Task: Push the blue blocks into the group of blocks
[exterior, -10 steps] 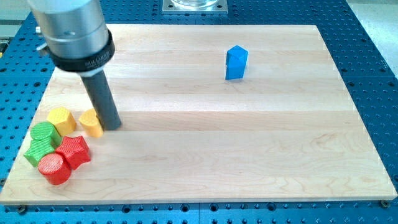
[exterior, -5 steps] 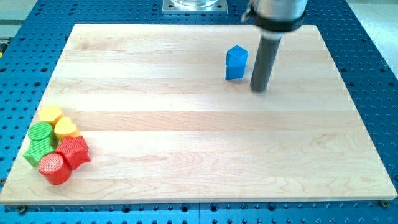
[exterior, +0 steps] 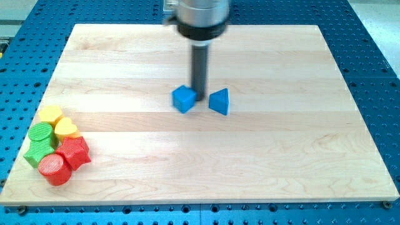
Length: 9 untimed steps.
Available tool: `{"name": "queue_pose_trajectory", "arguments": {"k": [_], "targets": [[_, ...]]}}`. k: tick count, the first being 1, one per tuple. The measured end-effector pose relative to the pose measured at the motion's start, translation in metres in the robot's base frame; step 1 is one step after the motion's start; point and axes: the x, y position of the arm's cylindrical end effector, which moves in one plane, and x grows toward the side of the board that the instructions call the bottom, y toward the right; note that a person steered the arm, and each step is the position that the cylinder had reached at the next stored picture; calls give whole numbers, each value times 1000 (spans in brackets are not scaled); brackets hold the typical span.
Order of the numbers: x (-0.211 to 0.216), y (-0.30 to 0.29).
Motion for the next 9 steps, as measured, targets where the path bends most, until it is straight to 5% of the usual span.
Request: {"name": "queue_pose_trajectory", "arguments": {"k": [1, 5, 7, 8, 9], "targets": [[6, 25], [49, -94], [72, 90], [33, 157], [25, 121]]}}
